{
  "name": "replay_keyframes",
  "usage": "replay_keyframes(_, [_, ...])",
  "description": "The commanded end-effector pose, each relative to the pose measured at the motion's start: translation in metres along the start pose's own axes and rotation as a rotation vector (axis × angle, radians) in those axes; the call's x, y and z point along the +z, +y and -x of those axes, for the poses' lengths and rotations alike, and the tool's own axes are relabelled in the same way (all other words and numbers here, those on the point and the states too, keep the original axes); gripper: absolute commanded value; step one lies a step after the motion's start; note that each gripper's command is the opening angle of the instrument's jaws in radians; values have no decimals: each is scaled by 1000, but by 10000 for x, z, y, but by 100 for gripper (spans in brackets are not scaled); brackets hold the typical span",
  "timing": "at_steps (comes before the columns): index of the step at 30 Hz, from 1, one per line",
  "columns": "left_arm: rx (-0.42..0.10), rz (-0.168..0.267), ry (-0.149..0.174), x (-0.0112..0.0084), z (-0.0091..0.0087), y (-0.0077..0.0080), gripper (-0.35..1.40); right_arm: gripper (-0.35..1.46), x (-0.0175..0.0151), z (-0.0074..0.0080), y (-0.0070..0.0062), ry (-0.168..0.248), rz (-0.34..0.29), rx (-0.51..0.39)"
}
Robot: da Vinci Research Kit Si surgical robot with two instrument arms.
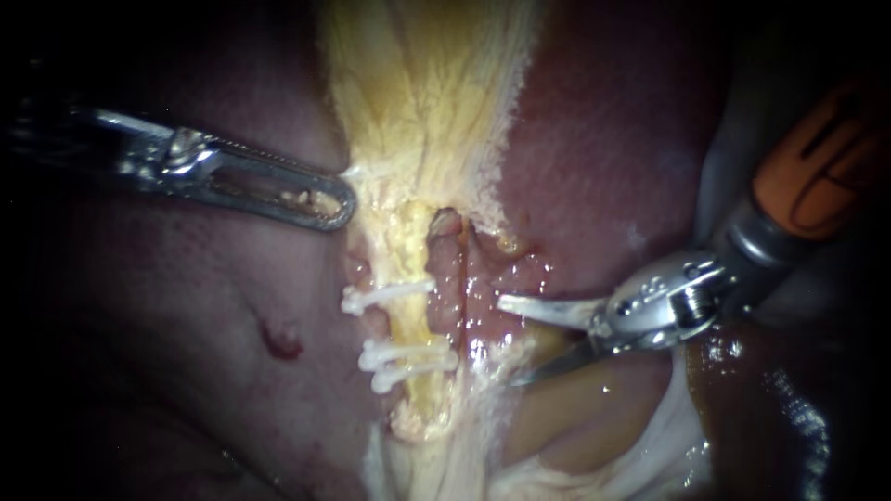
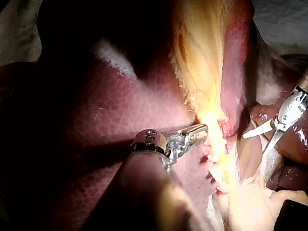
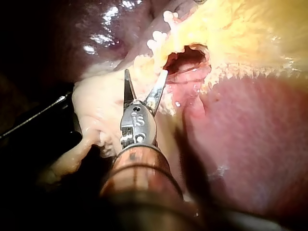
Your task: Go to the cutting position left tube
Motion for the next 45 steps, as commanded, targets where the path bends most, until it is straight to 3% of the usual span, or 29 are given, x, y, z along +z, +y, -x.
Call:
replay_keyframes(1, [0,1,0,0,0,0,-35,144,3,-1,0,4,-9,5])
replay_keyframes(13, [-1,2,-1,1,0,-3,-35,144,36,3,15,48,-82,65])
replay_keyframes(28, [-1,2,-1,1,0,-3,-35,144,49,28,51,69,-120,100])
replay_keyframes(41, [-1,3,-1,2,-1,-3,-35,144,63,31,56,74,-151,95])
replay_keyframes(45, [-1,3,-1,2,0,-3,-35,145,68,29,54,94,-168,95])
